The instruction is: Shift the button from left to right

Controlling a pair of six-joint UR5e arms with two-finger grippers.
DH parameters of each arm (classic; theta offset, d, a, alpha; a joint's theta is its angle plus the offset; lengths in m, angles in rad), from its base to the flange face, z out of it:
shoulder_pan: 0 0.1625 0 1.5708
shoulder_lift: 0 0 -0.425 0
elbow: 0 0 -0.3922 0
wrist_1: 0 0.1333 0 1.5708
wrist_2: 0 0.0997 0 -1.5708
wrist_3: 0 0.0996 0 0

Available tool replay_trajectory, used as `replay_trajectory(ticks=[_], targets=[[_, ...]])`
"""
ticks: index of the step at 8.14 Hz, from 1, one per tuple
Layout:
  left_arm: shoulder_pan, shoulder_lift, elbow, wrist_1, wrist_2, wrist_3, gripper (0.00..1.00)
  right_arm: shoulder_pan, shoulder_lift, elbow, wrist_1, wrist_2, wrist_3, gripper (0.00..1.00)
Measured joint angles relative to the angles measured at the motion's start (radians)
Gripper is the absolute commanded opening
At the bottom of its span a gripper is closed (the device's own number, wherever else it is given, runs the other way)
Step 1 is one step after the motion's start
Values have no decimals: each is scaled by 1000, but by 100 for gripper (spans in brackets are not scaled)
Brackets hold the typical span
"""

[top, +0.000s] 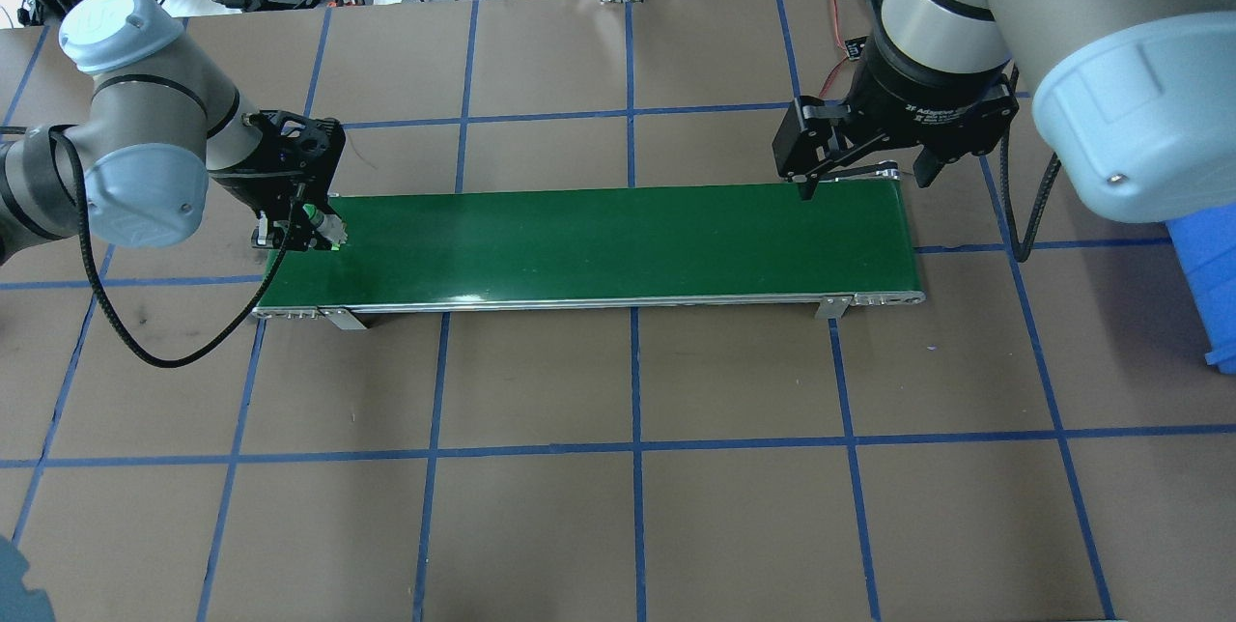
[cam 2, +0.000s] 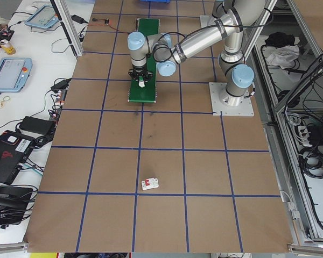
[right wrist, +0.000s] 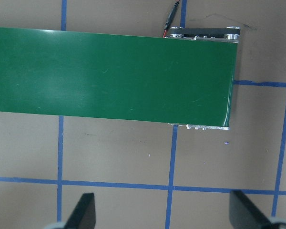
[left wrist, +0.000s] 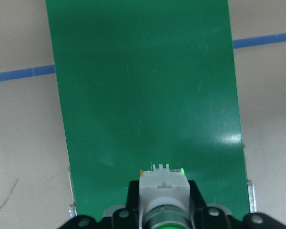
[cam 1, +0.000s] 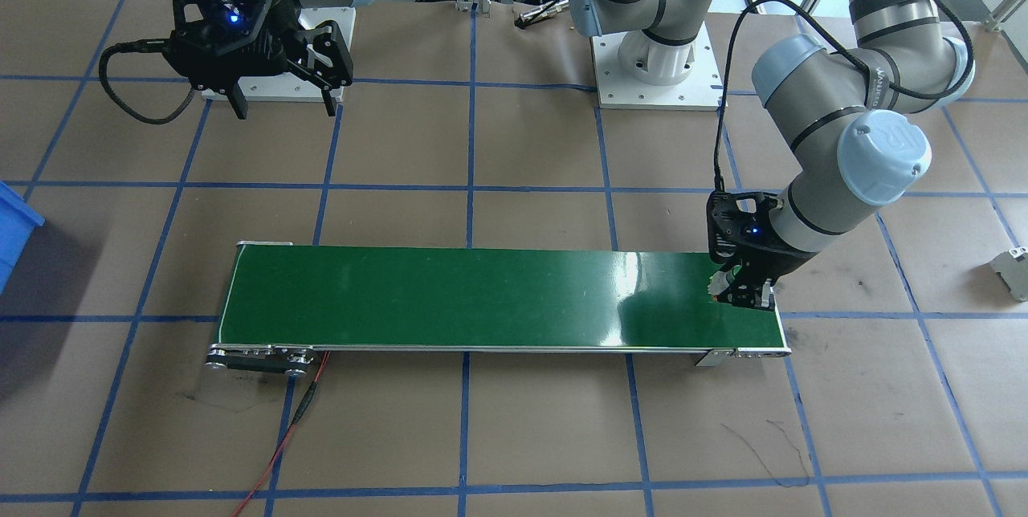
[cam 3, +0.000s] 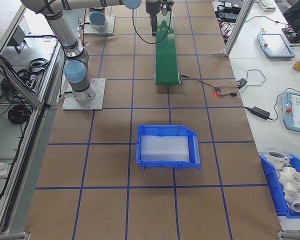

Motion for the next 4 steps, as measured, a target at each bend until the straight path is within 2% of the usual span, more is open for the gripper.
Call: replay_trajectory(ticks=[4], targets=[[-4,-2,-17,1,15,-6,10,0,0,0,-1,0,0,100]])
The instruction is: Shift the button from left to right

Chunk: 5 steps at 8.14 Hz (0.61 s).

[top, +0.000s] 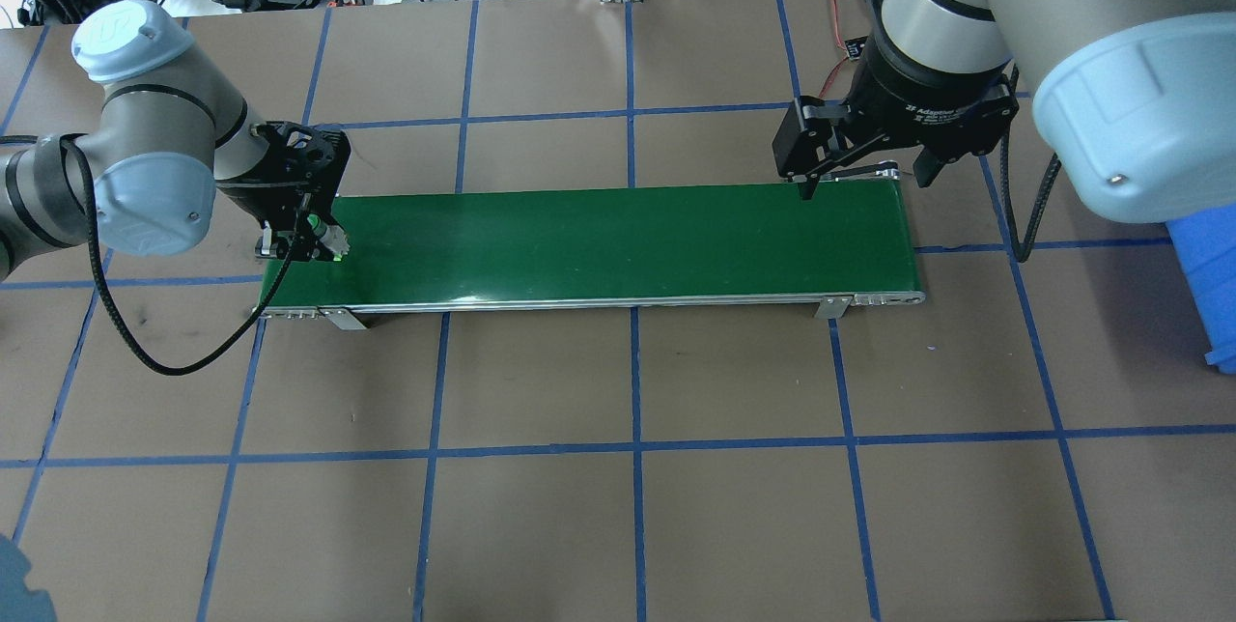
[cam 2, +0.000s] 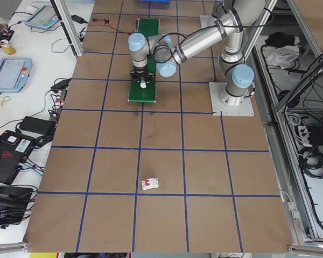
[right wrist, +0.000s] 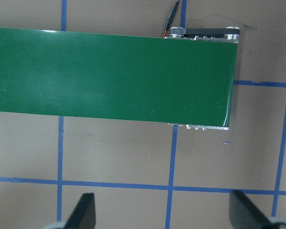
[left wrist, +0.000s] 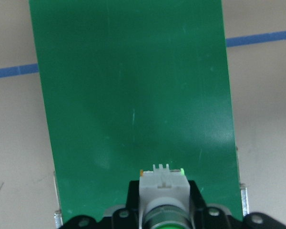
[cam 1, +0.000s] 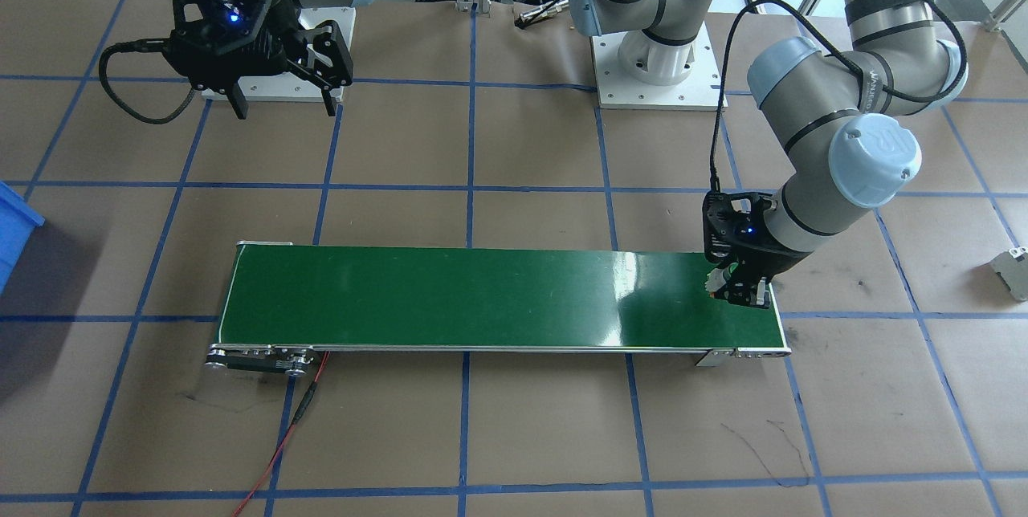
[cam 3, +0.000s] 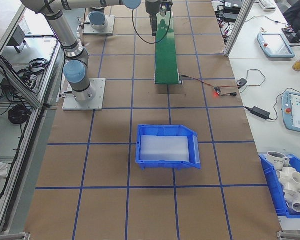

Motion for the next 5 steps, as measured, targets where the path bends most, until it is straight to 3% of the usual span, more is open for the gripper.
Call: replay_trajectory(ticks=[2,4,5], targets=[[-3,0,-14,5,2,1,16,0,0,0,0,0,-1,100],[-3,-3,-18,8,0,-3,41,0,0,0,0,0,-1,100],[-3,-6,-19,9,-3,-8,48,0,0,0,0,0,-1,100]])
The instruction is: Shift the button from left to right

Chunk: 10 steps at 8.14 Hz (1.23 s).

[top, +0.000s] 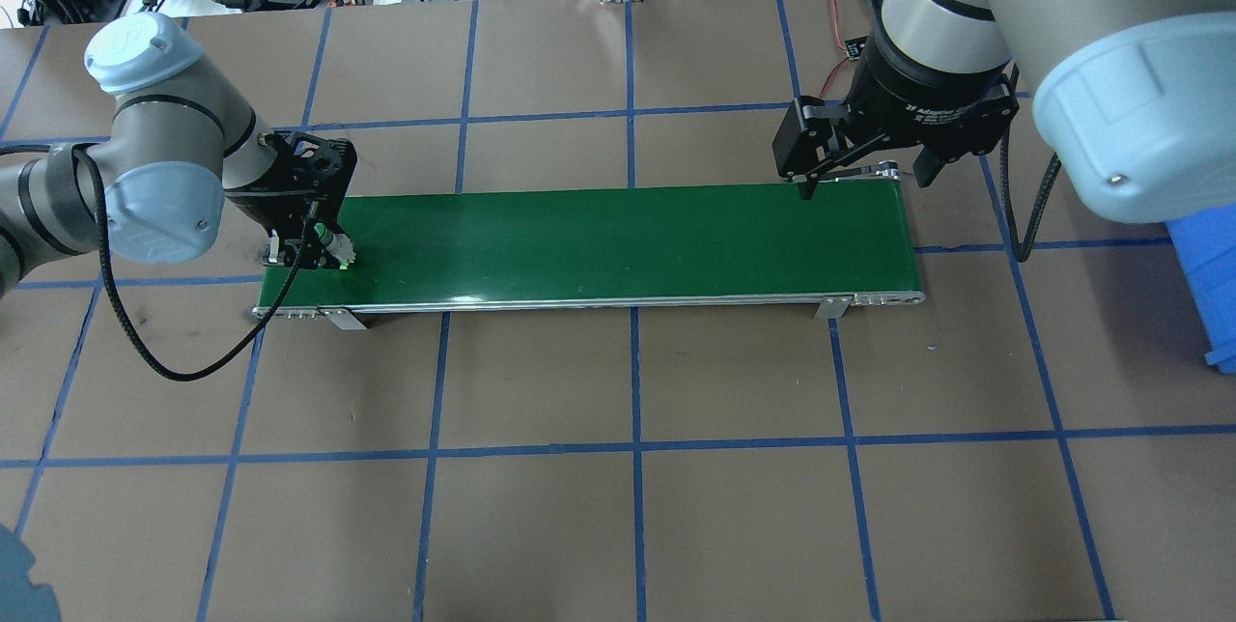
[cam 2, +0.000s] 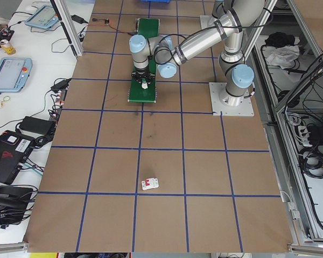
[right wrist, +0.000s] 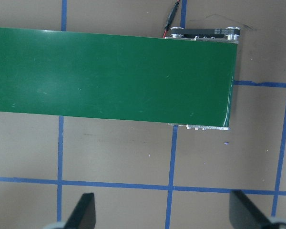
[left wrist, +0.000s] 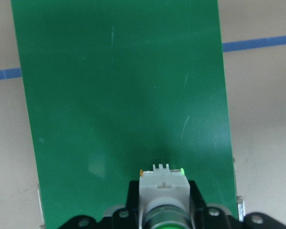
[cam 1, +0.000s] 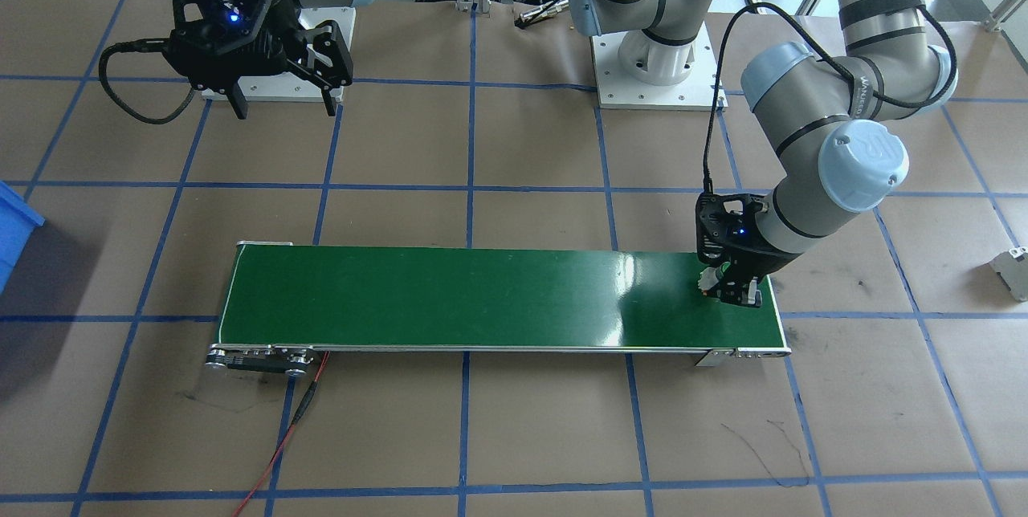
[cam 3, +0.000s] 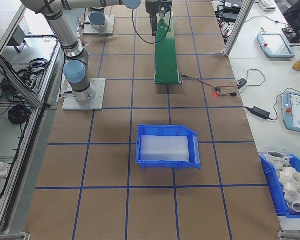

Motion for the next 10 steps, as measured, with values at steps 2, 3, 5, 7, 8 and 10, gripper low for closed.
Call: replay_trajectory(ticks=[2,3,5,7,8,10], targets=[[0,-8,0,1,-3,-17,100,0,0,0,0,0,0,100],[0,-11,0,1,-3,-22,100,0,1,0,0,0,0,100],[0,-16,0,2,-5,-23,100,0,1,0,0,0,0,100],[0,-17,0,3,-3,-25,100,0,1,0,-1,0,0,100],[0,-16,1,3,-2,-25,100,0,1,0,-1,0,-1,100],[0,-9,6,11,0,-27,100,0,2,-1,-4,-4,-8,100]])
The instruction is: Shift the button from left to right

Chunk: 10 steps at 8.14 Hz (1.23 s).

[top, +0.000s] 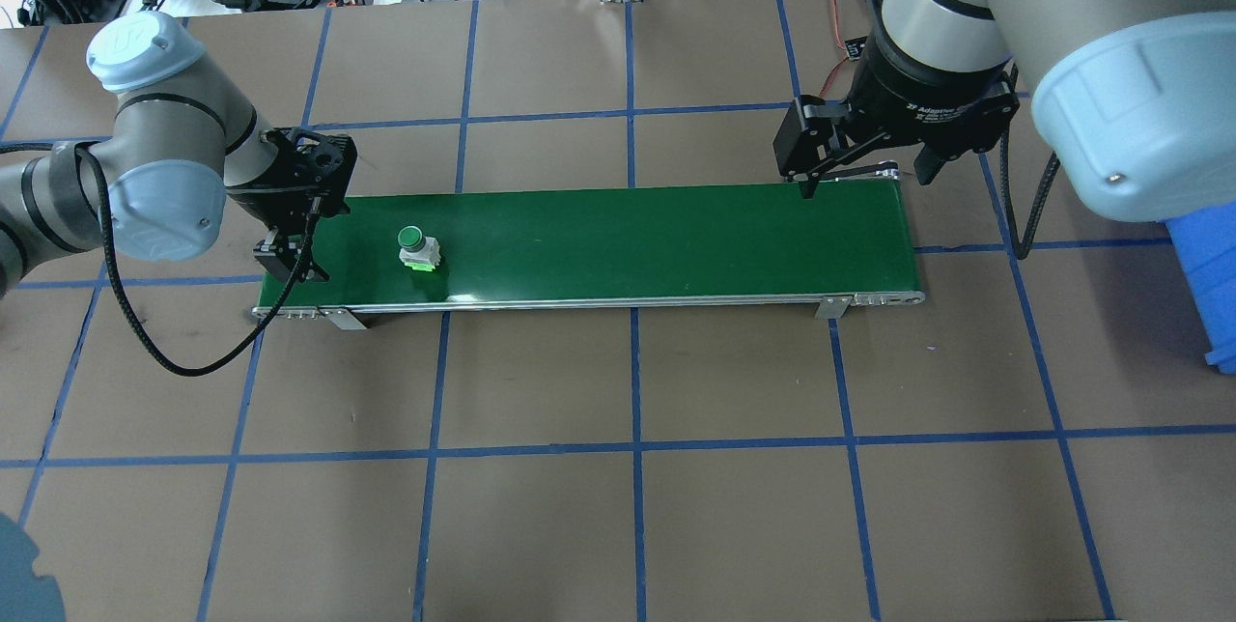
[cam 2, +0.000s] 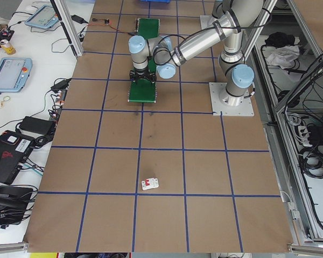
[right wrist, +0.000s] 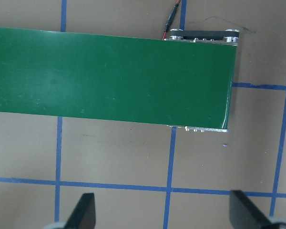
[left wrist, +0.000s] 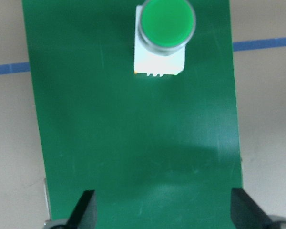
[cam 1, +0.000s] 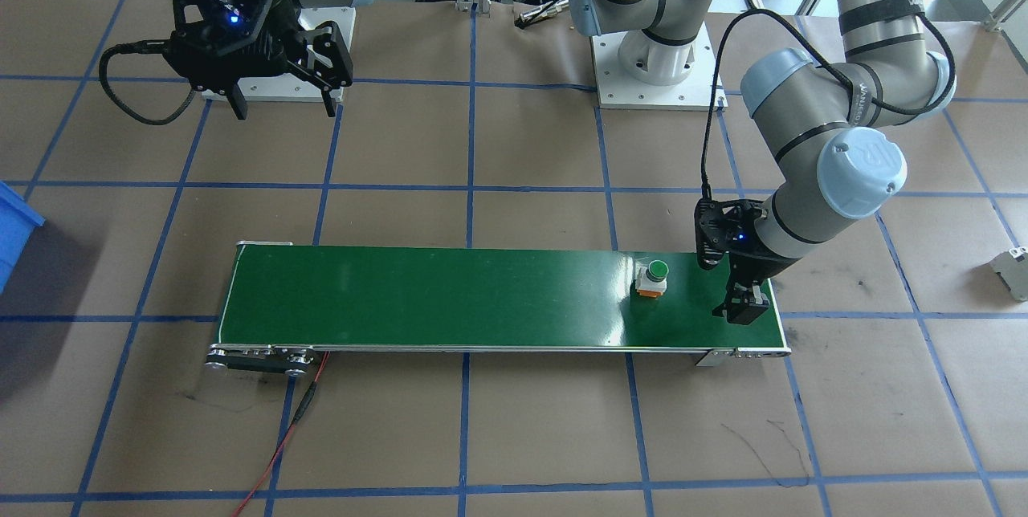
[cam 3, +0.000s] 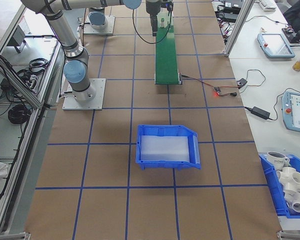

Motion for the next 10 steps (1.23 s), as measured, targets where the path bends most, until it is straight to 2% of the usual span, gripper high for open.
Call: replay_trajectory(ticks=[3,5,6,8,10], targets=[[-1,34,-1,125,-4,-3,100,-1,13,-1,-24,-8,-6,100],[-3,45,2,161,-39,-73,100,-5,100,1,-101,-11,-12,100],[-5,53,2,165,-48,-161,100,-9,163,4,-161,-13,-34,100],[-11,77,2,166,-65,-434,100,-83,238,33,-215,0,-162,100],[-38,91,17,158,-71,-779,100,-222,256,94,-240,69,-299,96]])
